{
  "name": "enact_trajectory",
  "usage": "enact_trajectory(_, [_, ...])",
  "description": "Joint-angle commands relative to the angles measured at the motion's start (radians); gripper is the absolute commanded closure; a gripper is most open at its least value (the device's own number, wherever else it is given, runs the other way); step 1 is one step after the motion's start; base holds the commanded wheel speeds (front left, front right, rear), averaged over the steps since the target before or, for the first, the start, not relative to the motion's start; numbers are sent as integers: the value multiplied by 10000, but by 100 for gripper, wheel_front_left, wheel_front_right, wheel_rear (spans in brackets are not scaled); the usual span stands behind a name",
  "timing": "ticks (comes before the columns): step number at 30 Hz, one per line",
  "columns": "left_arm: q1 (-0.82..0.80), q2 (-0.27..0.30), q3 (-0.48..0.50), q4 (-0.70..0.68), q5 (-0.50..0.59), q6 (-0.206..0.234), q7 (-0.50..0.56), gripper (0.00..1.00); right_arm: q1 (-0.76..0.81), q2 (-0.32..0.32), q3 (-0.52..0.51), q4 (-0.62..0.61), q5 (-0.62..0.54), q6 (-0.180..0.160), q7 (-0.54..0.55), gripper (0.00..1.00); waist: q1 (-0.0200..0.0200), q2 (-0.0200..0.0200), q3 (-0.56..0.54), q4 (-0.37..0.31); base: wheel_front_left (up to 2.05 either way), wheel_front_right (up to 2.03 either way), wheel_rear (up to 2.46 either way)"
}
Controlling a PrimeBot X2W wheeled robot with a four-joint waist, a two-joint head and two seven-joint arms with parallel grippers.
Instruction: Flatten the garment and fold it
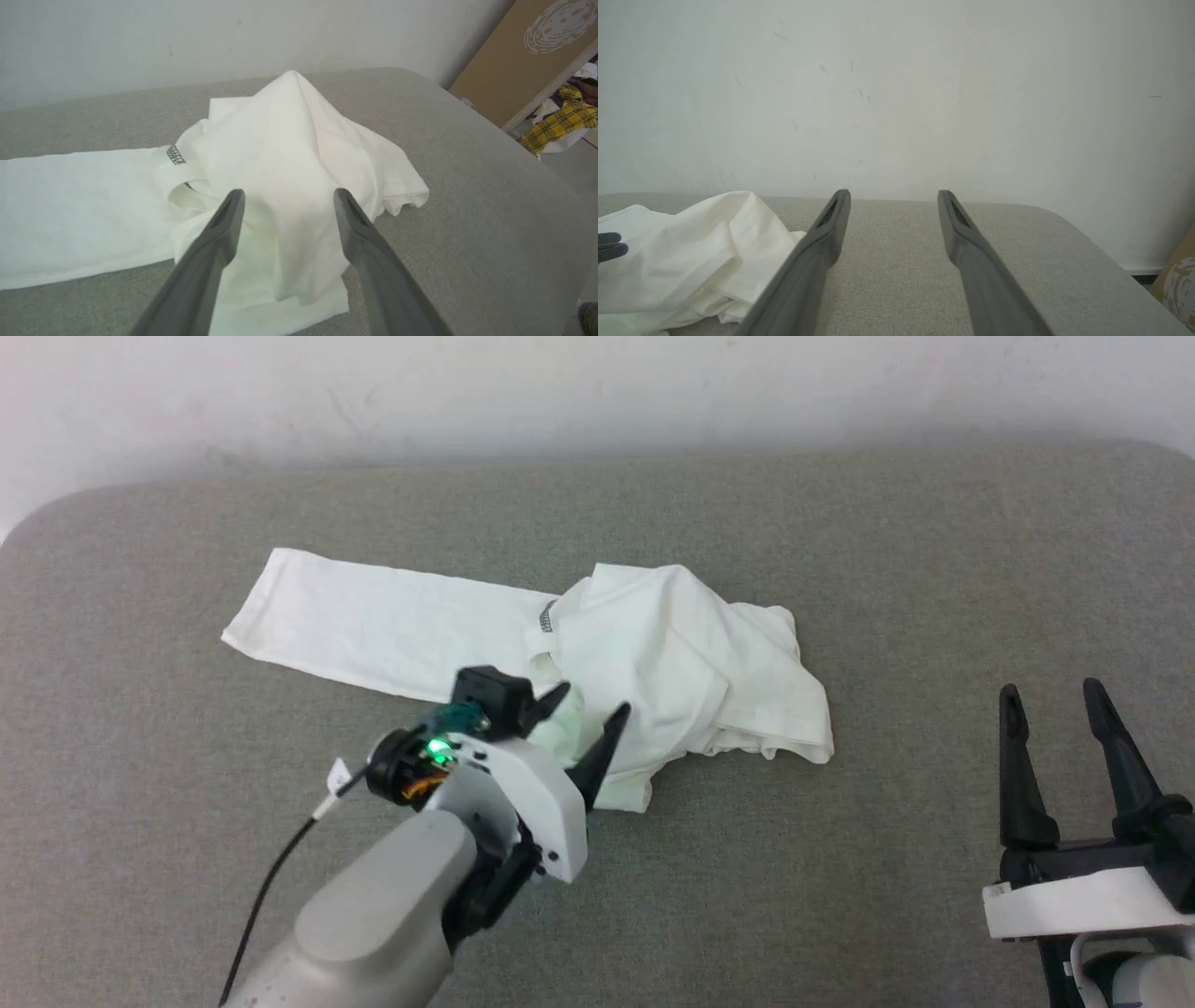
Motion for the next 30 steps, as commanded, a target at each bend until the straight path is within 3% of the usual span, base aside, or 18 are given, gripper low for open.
enact_trajectory(1, [-115, 81, 229, -185, -140, 59, -195, 0, -117, 20, 23, 16, -27, -19, -47, 0, -1, 0, -150, 56, 0, 0, 0])
enact_trajectory(6, [218, 789, 1091, -1506, -374, 551, -863, 0, -36, 20, 50, 116, 19, -19, -47, 0, -1, 0, -451, 67, 0, 0, 0])
enact_trajectory(12, [1480, 2077, 2333, -3798, 275, 1869, -2285, 0, 150, 20, 92, 121, 57, -19, -47, 0, -1, 0, -684, -34, 0, 0, 0])
enact_trajectory(16, [3072, 2427, 3411, -5103, 729, 2848, -2513, 0, 368, 20, 176, 131, 62, -19, -47, 0, -1, 0, -813, -152, 0, 0, 0])
enact_trajectory(19, [4410, 2263, 4453, -6169, 1759, 3253, -2528, 0, 506, 20, 221, 143, 85, -19, -47, 0, -1, 0, -849, -220, 0, 0, 0])
enact_trajectory(24, [6703, 1339, 5652, -7117, 3240, 3257, -2531, 0, 786, 20, 312, 217, 150, -19, -47, 0, -1, 0, -941, -217, 0, 0, 0])
enact_trajectory(30, [7842, 205, 6203, -6846, 3836, 2170, -2533, 0, 993, 20, 379, 330, 166, -19, -43, 0, -1, 0, -1009, 31, 0, 0, 0])
